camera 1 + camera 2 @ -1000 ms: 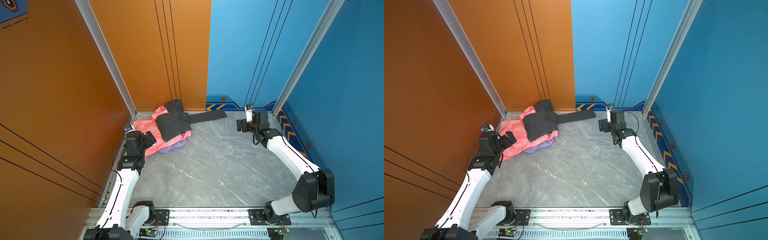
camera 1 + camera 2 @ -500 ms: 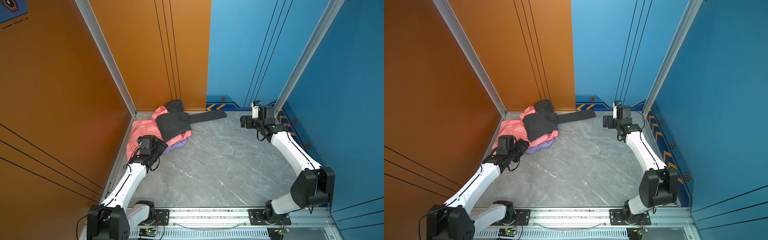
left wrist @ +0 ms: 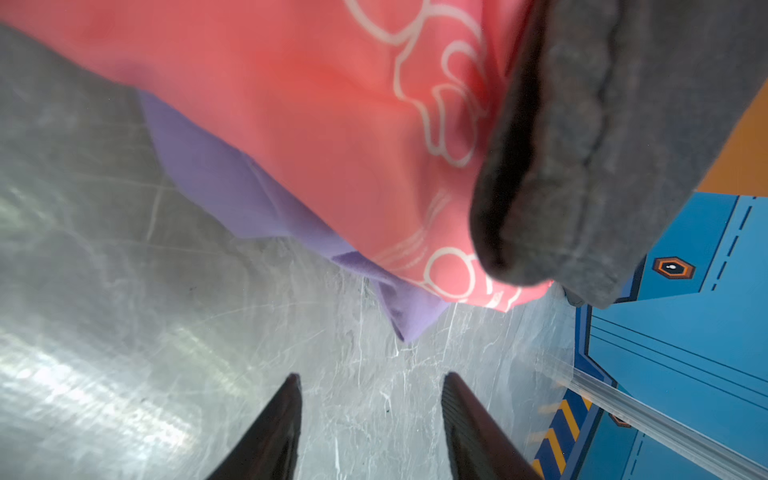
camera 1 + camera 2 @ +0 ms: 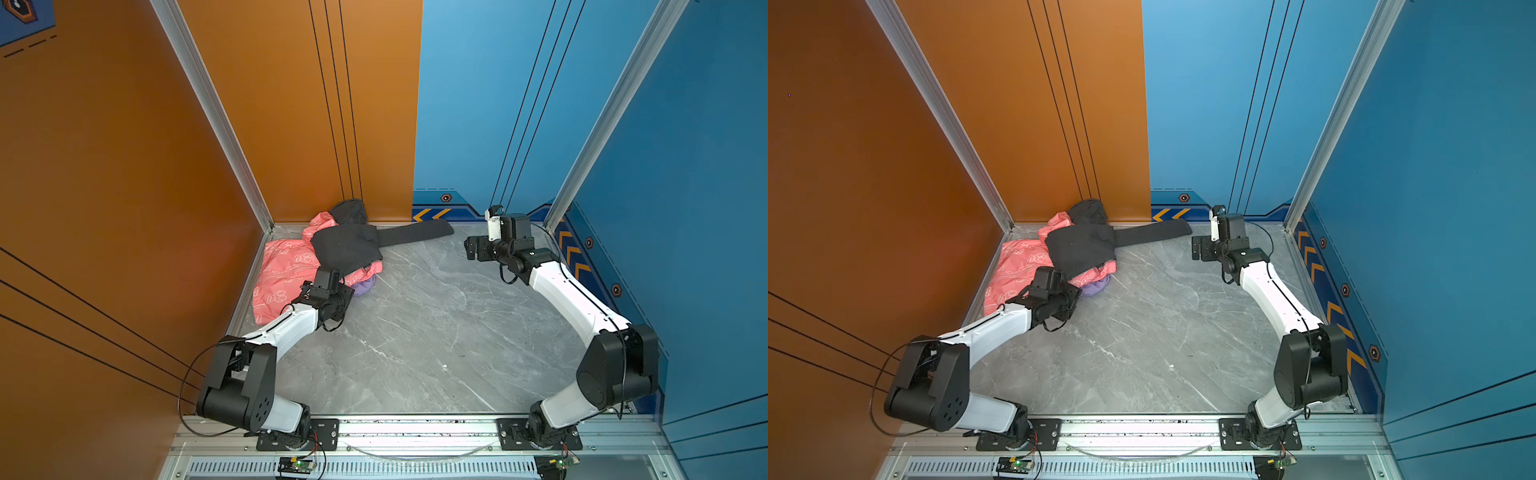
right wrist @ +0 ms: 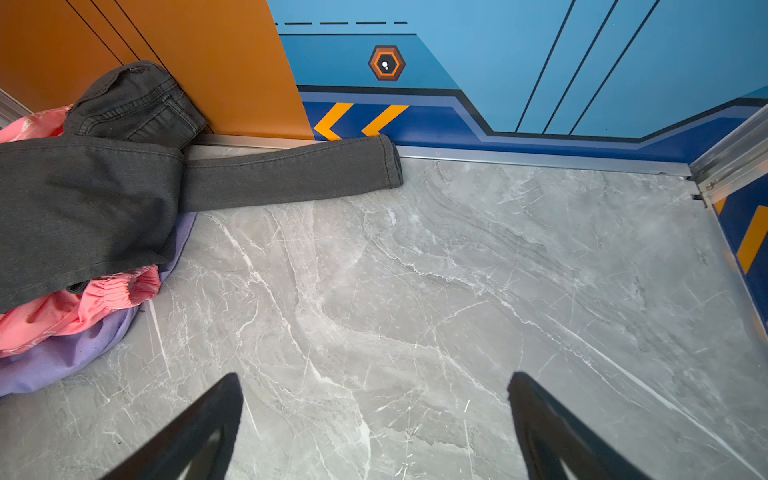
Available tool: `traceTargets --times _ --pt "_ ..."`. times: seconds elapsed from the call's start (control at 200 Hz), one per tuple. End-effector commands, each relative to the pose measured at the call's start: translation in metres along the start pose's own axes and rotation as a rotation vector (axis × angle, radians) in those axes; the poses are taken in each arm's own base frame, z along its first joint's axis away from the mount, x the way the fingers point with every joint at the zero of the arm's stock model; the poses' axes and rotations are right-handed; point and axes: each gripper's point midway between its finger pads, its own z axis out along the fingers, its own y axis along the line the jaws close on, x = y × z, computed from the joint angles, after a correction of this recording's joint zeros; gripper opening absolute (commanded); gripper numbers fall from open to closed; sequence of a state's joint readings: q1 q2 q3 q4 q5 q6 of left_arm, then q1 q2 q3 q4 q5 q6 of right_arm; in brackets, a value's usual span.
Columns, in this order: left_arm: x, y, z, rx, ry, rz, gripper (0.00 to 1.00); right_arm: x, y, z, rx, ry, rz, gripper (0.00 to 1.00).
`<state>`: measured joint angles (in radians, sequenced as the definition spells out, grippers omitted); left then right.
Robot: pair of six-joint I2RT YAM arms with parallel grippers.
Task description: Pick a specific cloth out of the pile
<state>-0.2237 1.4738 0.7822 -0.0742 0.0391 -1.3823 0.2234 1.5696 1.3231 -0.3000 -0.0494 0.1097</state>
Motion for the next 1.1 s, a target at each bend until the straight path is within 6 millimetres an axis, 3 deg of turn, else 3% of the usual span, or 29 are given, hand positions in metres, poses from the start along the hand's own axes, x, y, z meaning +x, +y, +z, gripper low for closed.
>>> traceTargets --times 0.0,0.285,0.566,0.846,1.076,1.096 --pt "-0.001 -0.022 0.009 0.055 0.007 -0.053 0.49 -0.013 0.005 -0.004 -0.01 -0.025 0.016 1.0" --pt "-0.007 -0.021 0.036 0.038 0.036 -0.062 0.37 -0.009 0.003 -0.006 0.001 -0.022 0.017 1.0" --pt "-0.008 -0.031 0.048 0.046 0.057 -0.014 0.03 -0.001 0.001 -0.012 0.01 -0.028 0.036 1.0" --pt "-0.019 -0.058 0.028 0.124 0.026 0.03 0.0 -0.003 0.0 -0.019 0.018 -0.042 0.042 1.0" --pt "-0.026 -0.091 -0.002 0.176 -0.006 0.074 0.0 -0.004 -0.001 -0.026 0.024 -0.056 0.042 1.0" --pt "-0.028 -0.105 -0.009 0.205 -0.016 0.08 0.0 -0.004 -0.001 -0.027 0.024 -0.056 0.043 1.0"
